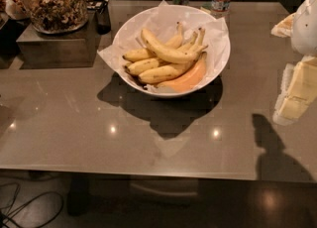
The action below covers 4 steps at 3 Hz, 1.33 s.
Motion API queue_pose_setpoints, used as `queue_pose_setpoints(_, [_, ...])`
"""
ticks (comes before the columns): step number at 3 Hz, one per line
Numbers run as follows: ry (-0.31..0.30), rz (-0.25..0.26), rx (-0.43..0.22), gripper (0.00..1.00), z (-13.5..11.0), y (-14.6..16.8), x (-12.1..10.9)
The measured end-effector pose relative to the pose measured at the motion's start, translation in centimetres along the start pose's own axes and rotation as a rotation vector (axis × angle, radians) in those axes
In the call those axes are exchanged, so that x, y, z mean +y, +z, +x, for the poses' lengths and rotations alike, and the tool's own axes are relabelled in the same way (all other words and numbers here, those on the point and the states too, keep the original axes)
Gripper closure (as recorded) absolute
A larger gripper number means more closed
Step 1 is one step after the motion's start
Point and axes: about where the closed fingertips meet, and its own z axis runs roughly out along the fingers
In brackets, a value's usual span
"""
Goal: Pick banana from white bowl
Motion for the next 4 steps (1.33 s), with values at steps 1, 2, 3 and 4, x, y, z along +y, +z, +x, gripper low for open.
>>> queue_pose_setpoints(1, [0.0,0.002,-0.001,0.0,0.0,0.0,0.0])
queue_pose_setpoints(2, [0.043,0.085,-0.118,0.0,-2.0,-1.3,-2.4])
queue_pose_setpoints(3, [0.06,0.196,-0.341,0.0,-6.9,-4.3,-7.7])
queue_pose_setpoints(4, [0.045,0.265,-0.534,0.0,-11.3,-6.8,-12.2])
